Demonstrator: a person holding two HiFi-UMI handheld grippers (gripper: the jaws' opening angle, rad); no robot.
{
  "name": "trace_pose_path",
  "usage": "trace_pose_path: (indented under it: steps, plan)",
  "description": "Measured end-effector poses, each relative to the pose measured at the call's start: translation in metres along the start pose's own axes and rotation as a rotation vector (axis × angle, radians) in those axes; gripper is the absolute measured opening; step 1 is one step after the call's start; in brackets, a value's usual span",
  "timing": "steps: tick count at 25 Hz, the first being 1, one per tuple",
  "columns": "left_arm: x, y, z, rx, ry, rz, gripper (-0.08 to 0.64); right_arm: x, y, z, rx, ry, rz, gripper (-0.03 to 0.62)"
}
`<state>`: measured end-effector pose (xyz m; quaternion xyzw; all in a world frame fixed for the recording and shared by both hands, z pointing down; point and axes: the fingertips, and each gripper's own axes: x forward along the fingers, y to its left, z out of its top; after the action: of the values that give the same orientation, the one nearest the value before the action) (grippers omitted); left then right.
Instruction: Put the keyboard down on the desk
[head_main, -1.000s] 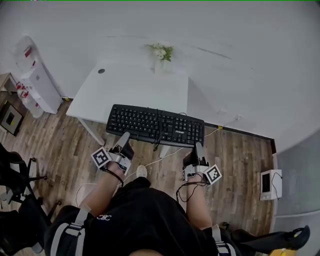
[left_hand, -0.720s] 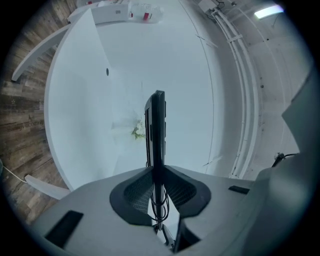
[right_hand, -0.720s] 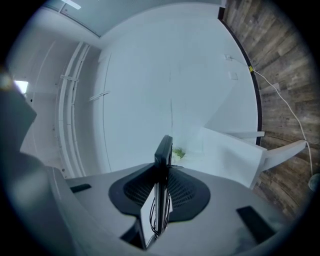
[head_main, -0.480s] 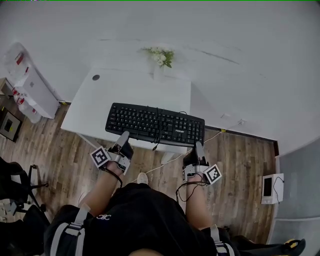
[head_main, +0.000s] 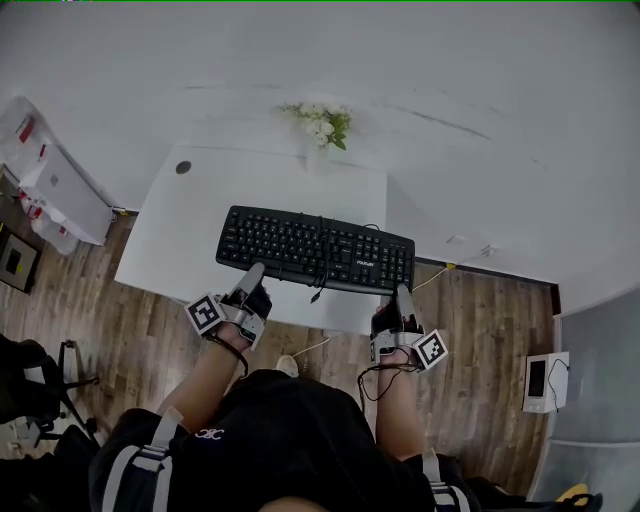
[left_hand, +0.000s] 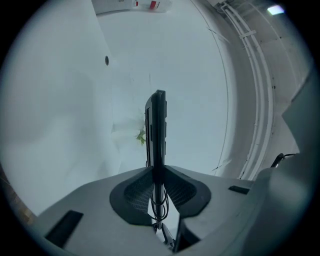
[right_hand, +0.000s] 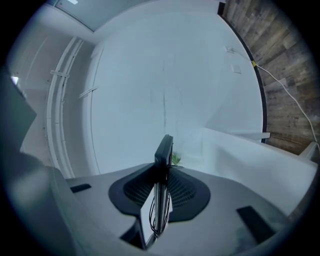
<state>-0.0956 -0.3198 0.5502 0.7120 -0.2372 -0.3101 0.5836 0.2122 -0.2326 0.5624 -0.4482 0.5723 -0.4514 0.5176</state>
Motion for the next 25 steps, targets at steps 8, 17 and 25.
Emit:
trace_pose_path:
  steps: [8, 17, 25]
  plan:
    - [0.042, 0.033, -0.004, -0.033, -0.017, 0.048, 0.069, 0.026, -0.027, 0.033, 0.007, 0.017, -0.061, 0.075]
    - [0.062, 0.078, -0.007, -0.07, -0.086, 0.146, 0.069, 0.06, -0.076, 0.056, 0.044, 0.099, -0.156, 0.077]
    - [0.075, 0.125, 0.005, -0.086, -0.114, 0.267, 0.069, 0.081, -0.132, 0.055, 0.111, 0.168, -0.28, 0.077]
